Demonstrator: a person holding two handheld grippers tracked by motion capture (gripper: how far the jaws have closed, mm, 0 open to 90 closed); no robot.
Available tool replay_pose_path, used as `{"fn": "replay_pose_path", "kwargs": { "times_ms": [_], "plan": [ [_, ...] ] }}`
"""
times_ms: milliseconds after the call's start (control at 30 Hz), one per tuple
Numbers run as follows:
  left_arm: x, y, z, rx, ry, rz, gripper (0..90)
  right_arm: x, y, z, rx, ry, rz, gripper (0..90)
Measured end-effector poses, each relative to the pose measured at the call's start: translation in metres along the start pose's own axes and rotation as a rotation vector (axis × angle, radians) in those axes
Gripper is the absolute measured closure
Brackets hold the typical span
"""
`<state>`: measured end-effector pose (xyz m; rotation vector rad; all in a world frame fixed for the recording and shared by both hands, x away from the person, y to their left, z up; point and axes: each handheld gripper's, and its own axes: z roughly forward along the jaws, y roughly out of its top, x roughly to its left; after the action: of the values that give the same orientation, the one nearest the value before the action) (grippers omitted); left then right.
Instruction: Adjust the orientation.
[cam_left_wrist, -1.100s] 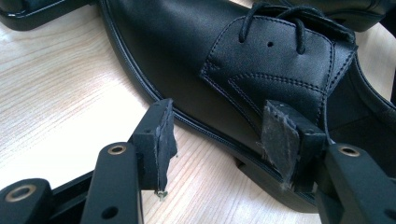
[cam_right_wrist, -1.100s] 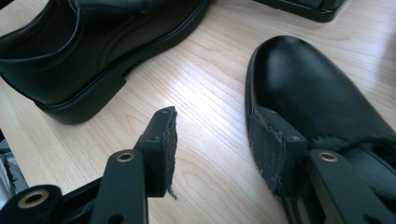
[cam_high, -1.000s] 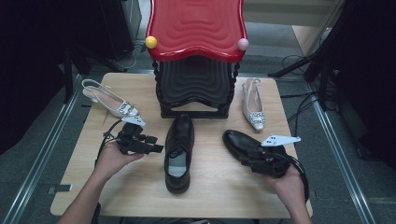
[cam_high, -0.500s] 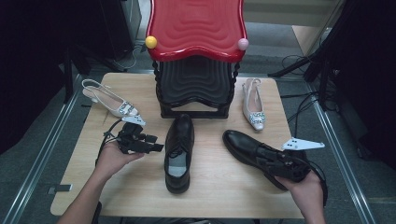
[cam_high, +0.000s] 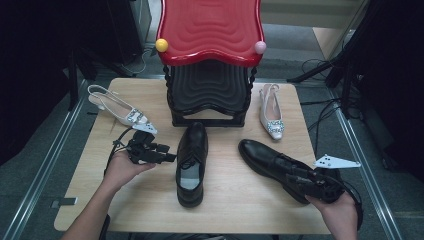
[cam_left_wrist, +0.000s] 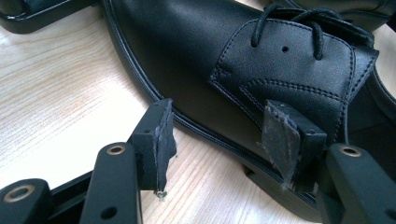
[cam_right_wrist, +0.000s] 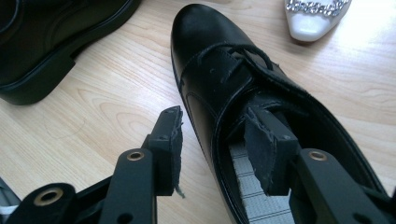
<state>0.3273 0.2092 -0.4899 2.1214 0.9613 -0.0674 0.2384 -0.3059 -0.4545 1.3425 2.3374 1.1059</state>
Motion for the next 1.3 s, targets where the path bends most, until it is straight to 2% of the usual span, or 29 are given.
{"fn": "replay_pose_path", "kwargs": {
  "times_ms": [233,333,400,500,533,633,733,767,800,833,867,900,1000,1067,1133,1167,1200,1300],
  "plan": [
    [0.001,0.0,-0.001,-0.009,0.003,-0.003,44.1,-0.004,-0.007,0.004,0.048,-0.009,0.023,59.5],
    [0.0,0.0,-0.001,-0.003,0.0,0.001,44.1,0.0,-0.006,0.015,0.054,0.002,0.007,58.6],
    [-0.001,0.0,-0.001,-0.006,0.005,0.003,44.1,0.002,-0.004,0.019,0.062,-0.023,-0.01,59.4],
    [-0.001,0.0,-0.001,-0.007,0.004,0.001,44.1,0.0,-0.003,0.018,0.045,-0.02,0.005,61.3],
    [0.0,0.0,-0.001,-0.008,0.002,0.001,44.1,-0.001,-0.002,0.016,0.015,-0.002,0.016,60.9],
    [-0.001,0.0,-0.002,-0.009,0.004,-0.002,44.2,0.001,0.001,0.016,0.001,-0.017,0.002,59.9],
    [-0.001,-0.001,-0.002,-0.004,0.006,0.002,44.2,0.003,0.004,0.024,0.03,-0.023,0.002,59.4],
    [-0.002,-0.002,-0.002,-0.005,0.012,0.003,44.1,0.001,0.005,0.033,0.046,-0.003,0.011,59.7],
    [-0.002,-0.002,-0.002,0.0,0.01,0.004,44.1,0.001,0.005,0.033,0.046,-0.003,0.011,59.7],
    [-0.003,-0.002,-0.003,0.005,0.012,0.006,44.1,0.0,0.007,0.042,0.07,0.009,0.012,61.8],
    [-0.003,-0.002,-0.003,0.005,0.012,0.006,44.0,0.0,0.007,0.042,0.07,0.009,0.012,61.8],
    [-0.003,-0.003,-0.003,0.004,0.016,0.008,44.0,0.001,0.009,0.05,0.082,0.026,0.007,63.4],
    [-0.005,-0.003,-0.005,0.008,0.024,0.017,43.7,0.002,0.01,0.055,0.093,0.032,0.007,67.2],
    [-0.006,-0.004,-0.006,0.01,0.029,0.021,43.4,-0.001,0.011,0.054,0.087,0.069,0.036,75.3],
    [-0.007,-0.005,-0.008,0.006,0.032,0.022,43.4,-0.005,0.013,0.053,0.095,0.111,0.099,80.0],
    [-0.007,-0.006,-0.008,0.0,0.034,0.023,43.4,-0.005,0.013,0.053,0.095,0.111,0.099,80.0],
    [-0.008,-0.008,-0.009,0.001,0.038,0.019,43.4,-0.006,0.015,0.052,0.099,0.12,0.131,81.2],
    [-0.008,-0.01,-0.01,-0.001,0.039,0.017,43.4,-0.005,0.019,0.051,0.086,0.116,0.133,81.3]
  ]
}}
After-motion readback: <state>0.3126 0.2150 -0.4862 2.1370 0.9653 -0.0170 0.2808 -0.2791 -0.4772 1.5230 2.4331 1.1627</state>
